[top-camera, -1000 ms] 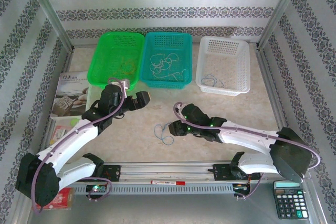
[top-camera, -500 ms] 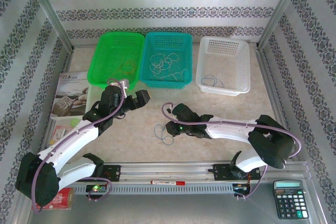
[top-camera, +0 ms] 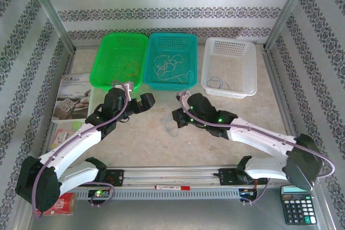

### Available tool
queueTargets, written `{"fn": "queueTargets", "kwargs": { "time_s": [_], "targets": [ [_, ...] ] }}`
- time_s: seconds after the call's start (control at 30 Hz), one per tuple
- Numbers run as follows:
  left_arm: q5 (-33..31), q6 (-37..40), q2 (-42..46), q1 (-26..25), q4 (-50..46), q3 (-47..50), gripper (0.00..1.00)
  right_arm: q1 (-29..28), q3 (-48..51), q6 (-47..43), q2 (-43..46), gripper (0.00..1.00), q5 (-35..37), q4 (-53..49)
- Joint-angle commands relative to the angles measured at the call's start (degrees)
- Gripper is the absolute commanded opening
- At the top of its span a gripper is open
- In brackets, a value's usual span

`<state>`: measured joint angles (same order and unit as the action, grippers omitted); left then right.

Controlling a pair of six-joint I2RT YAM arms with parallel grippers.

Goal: Untangle the cables

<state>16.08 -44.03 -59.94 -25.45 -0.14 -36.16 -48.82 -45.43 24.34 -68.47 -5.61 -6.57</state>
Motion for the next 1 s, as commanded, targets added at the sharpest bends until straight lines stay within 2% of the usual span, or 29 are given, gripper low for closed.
{"fn": "queueTargets", "kwargs": {
  "time_s": [0.0, 0.23, 0.57, 0.77, 0.97],
  "targets": [
    [2.1, -0.7, -0.2, -0.8, 4.1, -1.6, 1.0, 1.0, -2.8, -2.3, 2.5, 0.0, -2.8, -2.6],
    [4.0, -1.6, -0.3, -1.0, 6.1, -2.3, 1.0, 3.4, -6.2, -2.7, 4.1, 0.0, -5.6, -2.7],
    [5.9, -2.2, -0.2, -1.7, 8.3, -1.6, 1.0, 4.8, -6.2, -1.7, 4.8, 0.0, -8.8, -1.5],
    [7.5, -2.5, -1.0, -2.3, 10.5, -1.3, 0.91, 6.0, -5.6, -1.7, 5.4, 0.0, -8.7, -1.3],
    [7.7, -3.1, -1.5, -3.2, 11.3, -1.8, 0.88, 6.5, -5.3, -1.1, 5.1, 0.0, -9.0, -0.8]
  ]
}}
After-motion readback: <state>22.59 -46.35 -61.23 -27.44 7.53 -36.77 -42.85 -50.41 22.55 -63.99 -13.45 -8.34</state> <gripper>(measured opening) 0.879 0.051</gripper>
